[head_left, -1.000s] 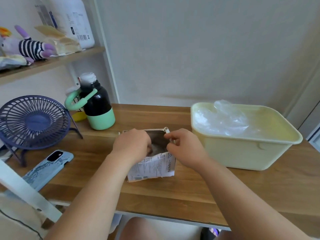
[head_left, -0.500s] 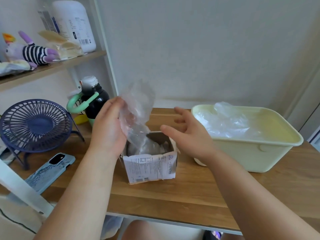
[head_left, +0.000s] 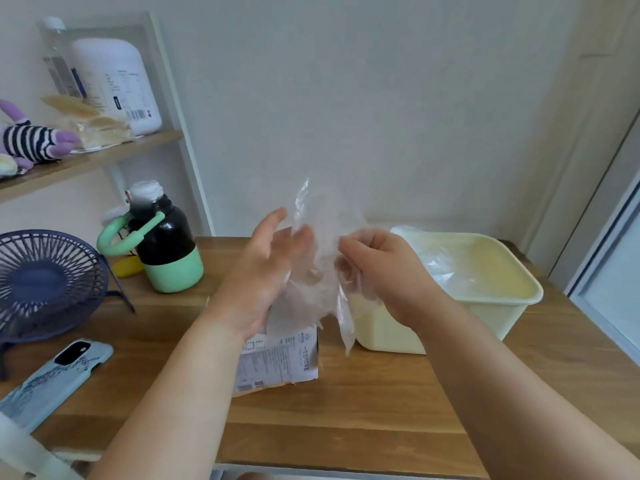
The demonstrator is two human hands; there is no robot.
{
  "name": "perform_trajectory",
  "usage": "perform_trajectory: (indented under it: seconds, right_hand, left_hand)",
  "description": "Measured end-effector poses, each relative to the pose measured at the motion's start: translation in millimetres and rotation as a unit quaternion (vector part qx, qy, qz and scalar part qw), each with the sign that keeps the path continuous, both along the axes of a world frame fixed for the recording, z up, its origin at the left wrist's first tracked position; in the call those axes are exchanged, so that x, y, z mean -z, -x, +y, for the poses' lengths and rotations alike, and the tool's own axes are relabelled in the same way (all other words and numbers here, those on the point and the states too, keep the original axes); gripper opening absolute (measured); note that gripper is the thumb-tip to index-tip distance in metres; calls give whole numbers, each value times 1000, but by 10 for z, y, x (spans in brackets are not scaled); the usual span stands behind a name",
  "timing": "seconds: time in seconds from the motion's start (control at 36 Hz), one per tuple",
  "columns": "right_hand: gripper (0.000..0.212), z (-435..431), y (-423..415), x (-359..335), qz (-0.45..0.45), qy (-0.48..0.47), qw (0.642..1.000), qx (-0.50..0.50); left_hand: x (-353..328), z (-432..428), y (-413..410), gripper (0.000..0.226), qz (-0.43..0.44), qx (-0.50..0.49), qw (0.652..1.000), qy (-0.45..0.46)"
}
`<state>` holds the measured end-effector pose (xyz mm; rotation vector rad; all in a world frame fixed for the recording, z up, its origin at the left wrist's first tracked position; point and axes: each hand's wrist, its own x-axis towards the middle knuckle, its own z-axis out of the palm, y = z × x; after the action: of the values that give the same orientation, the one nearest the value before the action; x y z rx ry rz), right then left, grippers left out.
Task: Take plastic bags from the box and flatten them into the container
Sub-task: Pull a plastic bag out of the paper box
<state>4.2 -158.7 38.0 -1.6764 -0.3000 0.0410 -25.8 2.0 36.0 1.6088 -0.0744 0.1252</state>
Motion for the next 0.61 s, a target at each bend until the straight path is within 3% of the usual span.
perform_trajectory:
  seconds: [0.06, 0.08, 0.14, 0.19, 0.28, 0.42, 0.47, 0.53, 0.61]
  right_hand:
    - [27, -45, -1, 6, 9, 3, 1000, 2]
    - [25, -64, 3, 9, 14, 3, 1000, 3]
    - [23, -120, 7, 2, 30, -1, 1000, 9]
    - [20, -195, 0, -5, 51, -23, 998, 13]
    - [17, -323, -22, -15, 93, -51, 994, 9]
    - [10, -421, -43, -16, 145, -49, 987, 56]
    - [16, -418, -65, 0, 97, 3, 987, 129]
    - [23, -403, -49, -7, -11, 61, 975, 215]
    - [23, -354, 69, -109, -140, 77, 967, 197]
  left_hand:
    - [34, -84, 8, 112, -1, 11, 998, -62]
    - [46, -130, -1, 96, -3, 0, 997, -83]
    - [59, -195, -34, 41, -32, -57, 992, -105]
    - [60, -205, -74, 16, -32, -111, 991, -61]
    - [47, -175, -139, 27, 18, -106, 991, 86]
    - [54, -174, -189, 27, 21, -114, 993, 23]
    - [71, -152, -212, 30, 22, -128, 991, 24]
    - [76, -140, -231, 27, 32, -157, 986, 54]
    - [46, -161, -227, 29, 35, -186, 979, 72]
